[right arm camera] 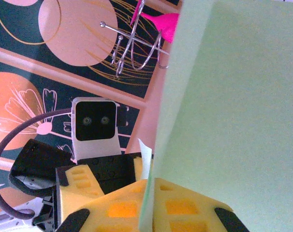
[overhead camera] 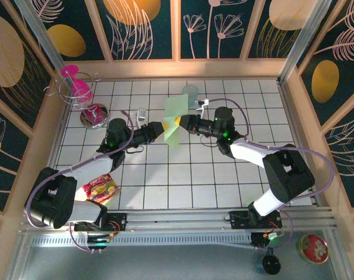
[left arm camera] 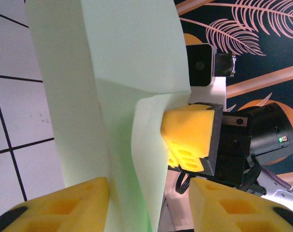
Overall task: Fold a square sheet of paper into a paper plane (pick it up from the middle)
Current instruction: Turn over the paper at the center of the table.
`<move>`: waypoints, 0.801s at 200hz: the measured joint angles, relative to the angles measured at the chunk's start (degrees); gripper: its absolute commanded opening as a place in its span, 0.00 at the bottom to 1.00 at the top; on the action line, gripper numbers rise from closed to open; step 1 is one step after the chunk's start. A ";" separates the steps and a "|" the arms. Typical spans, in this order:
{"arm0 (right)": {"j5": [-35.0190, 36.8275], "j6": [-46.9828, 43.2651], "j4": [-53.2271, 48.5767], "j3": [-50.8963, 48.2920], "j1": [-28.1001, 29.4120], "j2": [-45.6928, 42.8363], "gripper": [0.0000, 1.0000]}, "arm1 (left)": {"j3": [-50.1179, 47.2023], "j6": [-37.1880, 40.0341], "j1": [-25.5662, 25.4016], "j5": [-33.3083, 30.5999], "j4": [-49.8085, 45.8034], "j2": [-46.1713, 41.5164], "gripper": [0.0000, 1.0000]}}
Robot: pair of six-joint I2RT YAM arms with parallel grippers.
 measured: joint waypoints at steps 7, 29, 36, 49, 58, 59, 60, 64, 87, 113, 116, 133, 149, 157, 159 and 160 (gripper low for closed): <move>0.00 0.00 0.00 0.00 -0.09 0.00 0.10 | 0.00 0.02 0.00 -0.02 -0.02 0.00 0.41; -0.02 0.00 -0.02 0.00 -0.07 0.00 0.11 | 0.00 0.00 0.00 -0.04 0.00 0.04 0.36; -0.02 0.00 -0.02 0.00 -0.07 0.00 0.11 | 0.00 0.00 0.00 -0.07 0.00 0.13 0.34; -0.02 0.00 -0.04 0.00 -0.07 0.00 0.11 | 0.00 0.00 0.00 -0.07 0.13 0.39 0.30; -0.02 0.00 -0.04 0.00 -0.07 0.00 0.11 | 0.02 -0.07 0.00 -0.07 0.39 0.63 0.28; -0.02 0.00 -0.07 0.00 -0.07 0.00 0.11 | 0.00 -0.07 0.00 -0.07 0.39 0.66 0.28; -0.02 -0.02 -0.07 0.00 -0.07 0.00 0.11 | 0.00 -0.04 0.00 -0.07 0.39 0.70 0.28; -0.02 -0.02 -0.07 0.00 -0.07 0.00 0.11 | 0.02 -0.07 0.00 -0.07 0.50 0.79 0.27; -0.02 -0.02 -0.35 0.00 -0.07 0.00 0.11 | 0.00 -0.07 0.00 -0.04 1.07 1.25 0.24; 0.00 -0.20 -0.50 0.00 -0.07 0.00 0.12 | 0.00 -0.37 0.00 0.00 1.97 1.81 0.21; 0.00 -0.22 -0.55 0.00 -0.07 0.00 0.12 | 0.00 -0.50 0.00 0.02 2.10 1.90 0.21; 0.00 -0.28 -1.05 0.00 -0.07 0.00 0.11 | 0.00 -1.16 0.00 0.07 2.91 2.54 0.21; 0.02 -0.57 -1.55 0.00 -0.07 0.00 0.08 | 0.02 -1.86 0.00 0.31 3.30 2.97 0.29; 0.02 -0.66 -1.66 0.00 -0.07 0.00 0.07 | 0.00 -2.45 0.00 0.48 3.56 3.23 0.35; 0.00 -0.68 -1.68 0.00 -0.07 0.00 0.07 | 0.00 -2.36 0.00 0.52 3.65 3.30 0.37; 0.00 -0.70 -1.68 0.00 -0.07 0.00 0.07 | 0.00 -2.56 0.00 0.59 3.78 3.37 0.37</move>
